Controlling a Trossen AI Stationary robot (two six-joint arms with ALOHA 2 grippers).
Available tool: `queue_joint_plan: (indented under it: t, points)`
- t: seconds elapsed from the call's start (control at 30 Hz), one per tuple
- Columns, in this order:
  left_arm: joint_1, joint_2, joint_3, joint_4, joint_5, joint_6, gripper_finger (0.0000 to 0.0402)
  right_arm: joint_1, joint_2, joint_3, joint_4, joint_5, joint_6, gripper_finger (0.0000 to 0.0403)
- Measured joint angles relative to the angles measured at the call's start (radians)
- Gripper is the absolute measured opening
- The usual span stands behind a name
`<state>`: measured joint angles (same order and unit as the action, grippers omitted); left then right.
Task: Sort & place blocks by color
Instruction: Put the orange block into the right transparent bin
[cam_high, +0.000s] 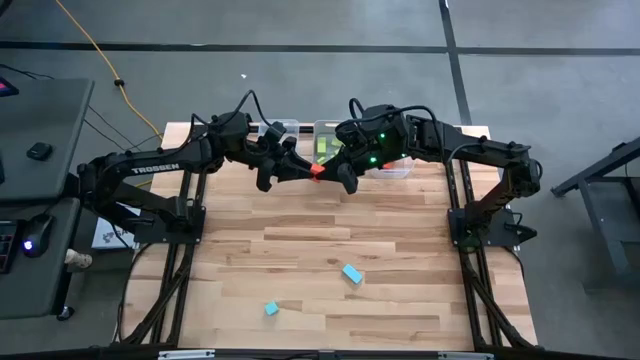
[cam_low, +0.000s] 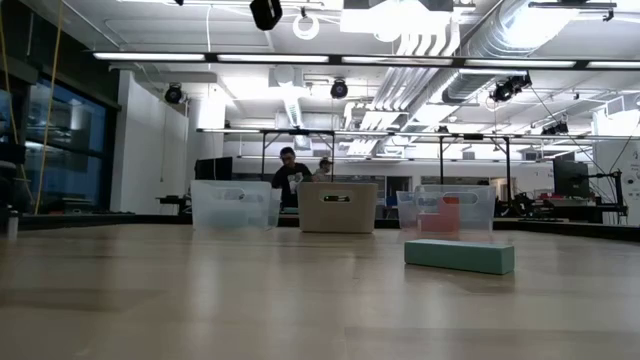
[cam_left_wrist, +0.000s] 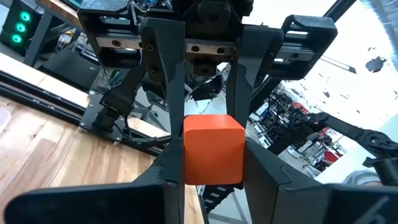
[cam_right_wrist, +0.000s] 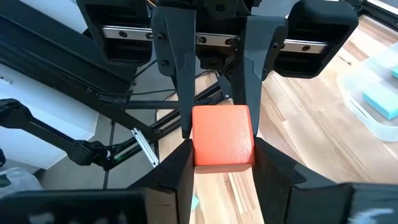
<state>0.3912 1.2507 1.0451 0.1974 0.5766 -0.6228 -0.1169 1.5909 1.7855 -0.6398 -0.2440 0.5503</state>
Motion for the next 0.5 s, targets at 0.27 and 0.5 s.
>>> queue_joint_plan:
  t: [0.27,0.5]
  points:
    - [0.000,0.000,0.000,0.000,0.000,-0.003,0.0100,0.000,0.001,0.000,0.006,-0.001,0.016,0.0112]
    - [-0.001,0.000,0.000,0.001,-0.016,0.002,0.0142,0.000,0.002,0.000,0.009,0.004,0.025,0.0112]
